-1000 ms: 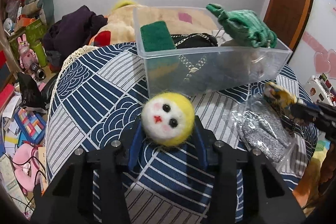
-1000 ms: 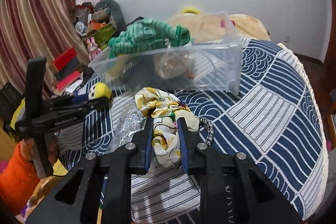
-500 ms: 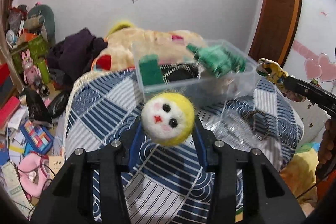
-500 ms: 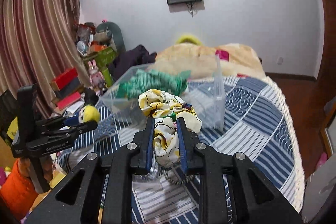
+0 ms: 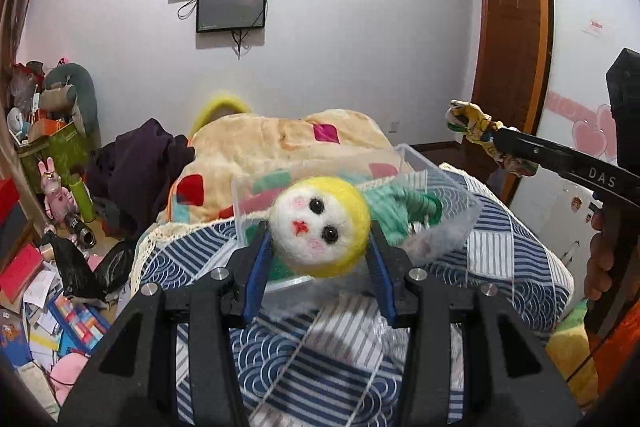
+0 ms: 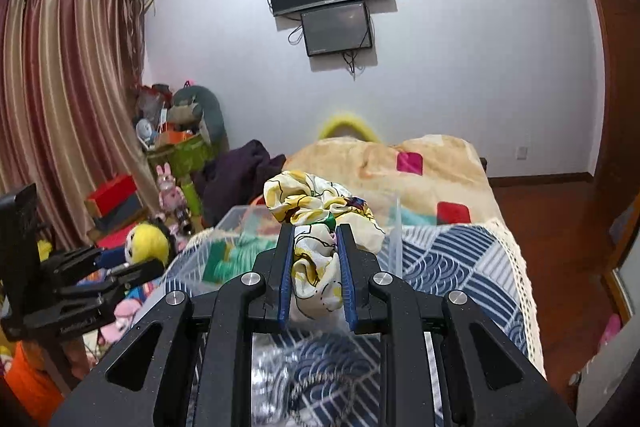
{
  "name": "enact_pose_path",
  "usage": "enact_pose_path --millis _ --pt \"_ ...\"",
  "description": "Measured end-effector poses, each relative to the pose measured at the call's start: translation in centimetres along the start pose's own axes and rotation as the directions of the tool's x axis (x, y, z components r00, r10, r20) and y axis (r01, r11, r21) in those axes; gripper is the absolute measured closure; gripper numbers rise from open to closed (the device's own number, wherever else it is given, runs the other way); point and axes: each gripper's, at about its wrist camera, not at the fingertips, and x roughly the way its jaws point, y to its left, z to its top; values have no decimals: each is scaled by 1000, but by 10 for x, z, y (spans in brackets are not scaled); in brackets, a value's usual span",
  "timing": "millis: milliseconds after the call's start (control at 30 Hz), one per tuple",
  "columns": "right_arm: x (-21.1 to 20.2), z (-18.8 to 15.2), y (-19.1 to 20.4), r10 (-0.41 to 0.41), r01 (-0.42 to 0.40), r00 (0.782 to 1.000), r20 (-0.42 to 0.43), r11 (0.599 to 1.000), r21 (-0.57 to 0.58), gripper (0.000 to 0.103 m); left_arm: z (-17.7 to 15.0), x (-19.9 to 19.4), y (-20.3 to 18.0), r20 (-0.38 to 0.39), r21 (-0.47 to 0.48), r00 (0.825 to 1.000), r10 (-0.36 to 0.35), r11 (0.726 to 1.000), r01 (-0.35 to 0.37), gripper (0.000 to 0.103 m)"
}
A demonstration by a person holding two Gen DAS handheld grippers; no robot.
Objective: Organize soft objects
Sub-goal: 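Drop the plush ball into the box with the left tool while the right tool drops the scrunchie in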
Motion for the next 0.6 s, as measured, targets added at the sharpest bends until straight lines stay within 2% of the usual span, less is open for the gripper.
enact_pose_path --millis 267,500,600 --pt "44 0 -4 -24 23 997 -68 1000 -9 84 2 50 7 -69 -28 998 10 1000 -12 58" --pt "86 -19 -6 -52 45 979 -197 998 -42 84 -2 90 21 -152 -108 988 -19 994 2 58" --pt "88 -25 -6 -72 60 974 -215 996 -65 81 -3 99 21 -177 -109 984 -22 994 3 58"
